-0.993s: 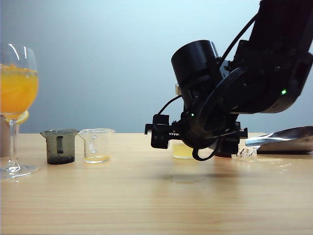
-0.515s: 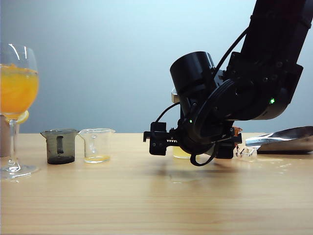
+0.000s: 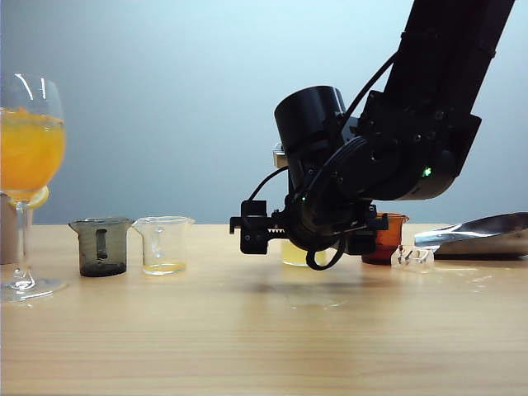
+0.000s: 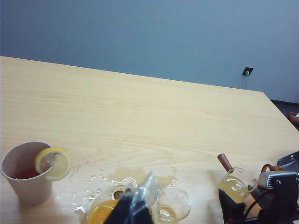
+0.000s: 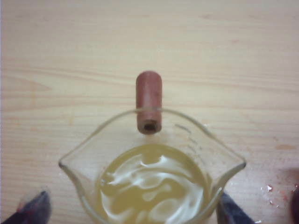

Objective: Pick up the third measuring cup from the left, pour the pineapple juice inside into the goblet, and finally put the measuring cup back in its original place.

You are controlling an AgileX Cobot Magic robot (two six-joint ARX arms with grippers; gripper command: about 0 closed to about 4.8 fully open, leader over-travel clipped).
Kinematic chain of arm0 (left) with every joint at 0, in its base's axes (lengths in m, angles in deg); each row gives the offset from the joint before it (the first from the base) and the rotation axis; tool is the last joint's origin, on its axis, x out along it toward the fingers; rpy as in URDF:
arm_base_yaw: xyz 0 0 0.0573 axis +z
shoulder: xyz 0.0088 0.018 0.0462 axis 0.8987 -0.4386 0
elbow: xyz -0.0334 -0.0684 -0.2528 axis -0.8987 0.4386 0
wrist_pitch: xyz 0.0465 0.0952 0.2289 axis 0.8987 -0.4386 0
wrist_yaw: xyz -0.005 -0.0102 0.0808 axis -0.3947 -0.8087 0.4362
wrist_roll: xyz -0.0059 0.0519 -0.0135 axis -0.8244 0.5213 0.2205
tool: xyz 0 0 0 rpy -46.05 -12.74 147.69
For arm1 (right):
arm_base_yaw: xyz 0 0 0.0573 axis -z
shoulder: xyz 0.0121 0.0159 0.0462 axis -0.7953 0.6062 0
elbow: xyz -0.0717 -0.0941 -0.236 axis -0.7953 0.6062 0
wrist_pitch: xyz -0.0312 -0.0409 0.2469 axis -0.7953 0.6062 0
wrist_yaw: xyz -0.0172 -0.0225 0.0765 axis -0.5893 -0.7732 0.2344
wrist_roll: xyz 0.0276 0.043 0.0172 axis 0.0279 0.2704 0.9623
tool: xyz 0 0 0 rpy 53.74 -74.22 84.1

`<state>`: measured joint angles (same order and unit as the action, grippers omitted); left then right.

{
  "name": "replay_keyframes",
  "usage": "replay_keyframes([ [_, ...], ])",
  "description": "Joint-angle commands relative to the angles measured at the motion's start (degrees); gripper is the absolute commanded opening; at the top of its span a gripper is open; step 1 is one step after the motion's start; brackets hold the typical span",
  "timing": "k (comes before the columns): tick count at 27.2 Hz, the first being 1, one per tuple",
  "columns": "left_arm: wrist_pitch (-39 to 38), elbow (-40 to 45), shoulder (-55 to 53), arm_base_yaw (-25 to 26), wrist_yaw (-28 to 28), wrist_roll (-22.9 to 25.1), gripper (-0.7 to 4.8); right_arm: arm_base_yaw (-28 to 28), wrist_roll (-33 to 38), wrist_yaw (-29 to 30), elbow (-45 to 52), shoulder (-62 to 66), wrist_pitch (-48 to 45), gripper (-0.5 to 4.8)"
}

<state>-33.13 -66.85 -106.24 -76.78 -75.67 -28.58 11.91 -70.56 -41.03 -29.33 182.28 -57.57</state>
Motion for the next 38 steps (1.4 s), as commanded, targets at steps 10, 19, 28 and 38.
replay_keyframes([
  [10,0.77,-0.39,0.09,-0.04,-0.17,0.28,-0.06,2.86,-3.39,7.87,-0.20,0.07,-0.98,4.64],
  [19,0.77,-0.39,0.09,-0.04,-0.20,0.28,-0.06,3.39,-5.14,12.90,-0.20,0.07,-1.75,4.65],
  [28,0.77,-0.39,0.09,-0.04,-0.37,0.26,-0.06,3.50,-5.11,10.97,-0.22,0.09,-2.29,4.64],
  [38,0.74,-0.39,0.09,-0.04,-0.42,0.26,-0.06,3.56,-5.05,10.29,-0.50,1.68,-4.83,4.64],
])
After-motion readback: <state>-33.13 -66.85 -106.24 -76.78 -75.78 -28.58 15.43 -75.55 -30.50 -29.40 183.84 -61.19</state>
